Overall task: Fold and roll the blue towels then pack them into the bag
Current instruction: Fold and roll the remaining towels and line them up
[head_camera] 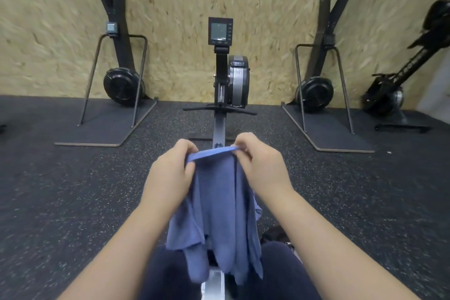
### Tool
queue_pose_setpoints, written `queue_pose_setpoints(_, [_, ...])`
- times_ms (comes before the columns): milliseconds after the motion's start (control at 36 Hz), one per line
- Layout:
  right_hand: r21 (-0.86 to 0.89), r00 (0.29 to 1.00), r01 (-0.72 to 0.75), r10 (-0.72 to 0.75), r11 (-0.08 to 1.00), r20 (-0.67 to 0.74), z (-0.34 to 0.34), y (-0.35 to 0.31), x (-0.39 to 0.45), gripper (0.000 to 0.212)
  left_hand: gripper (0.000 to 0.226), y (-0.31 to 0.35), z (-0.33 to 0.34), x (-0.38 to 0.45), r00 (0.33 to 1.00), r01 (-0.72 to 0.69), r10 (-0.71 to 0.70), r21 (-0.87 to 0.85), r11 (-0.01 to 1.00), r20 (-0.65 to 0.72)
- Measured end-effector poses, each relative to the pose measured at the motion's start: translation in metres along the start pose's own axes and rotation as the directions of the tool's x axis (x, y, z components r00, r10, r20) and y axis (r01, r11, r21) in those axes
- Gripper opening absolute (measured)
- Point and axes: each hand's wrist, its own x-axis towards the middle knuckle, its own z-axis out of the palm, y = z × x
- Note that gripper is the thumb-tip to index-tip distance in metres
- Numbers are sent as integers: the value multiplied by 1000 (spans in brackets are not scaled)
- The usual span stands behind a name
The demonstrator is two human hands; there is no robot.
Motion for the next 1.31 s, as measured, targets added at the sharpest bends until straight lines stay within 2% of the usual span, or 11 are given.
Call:
queue_pose_setpoints(111, [-12,997,-24,23,1000,-73,-8,-4,-5,12,21,-14,-10,-10,997,77,-77,12,997,14])
queue_pose_setpoints(278, [80,967,-237,243,968,-81,-14,-3,-9,9,19,-37,-21,-18,992,111,-112,24,994,60])
queue_pose_setpoints(417, [221,930,-352,366,910,-29,-9,-16,-14,10,17,-32,-19,-21,985,131,-116,-120,984,126])
queue_pose_setpoints(500, [287,929,-359,369,888,20,-5,-28,-17,11,25,-21,-18,-23,986,117,-85,-228,967,144])
queue_pose_setpoints(583, [320,939,-336,341,886,41,0,-40,-20,20,43,-7,-22,-25,975,105,-30,-338,935,220])
queue_pose_setpoints(667, [361,949,-312,303,879,81,2,-51,-23,20,50,8,-26,-28,968,56,38,-360,931,249])
queue_pose_setpoints(917, [571,952,-305,259,762,164,-10,-71,-33,20,16,23,-39,-34,982,-68,108,-244,967,153])
queue_pose_setpoints(1028, [470,964,-265,214,842,160,-12,-71,-35,29,19,25,-44,-35,989,-63,95,-261,963,113])
queue_pose_setpoints(1139, [324,963,-265,232,908,139,-8,-61,-40,28,24,26,-43,-37,995,-57,77,-272,960,62])
queue_pose_setpoints(1222, [268,959,-282,263,921,106,-6,-50,-43,29,25,28,-45,-38,999,-36,46,-315,948,25])
queue_pose_setpoints(1306, [274,948,-317,307,908,82,-6,-40,-46,20,17,26,-47,-37,1000,-11,18,-355,935,17])
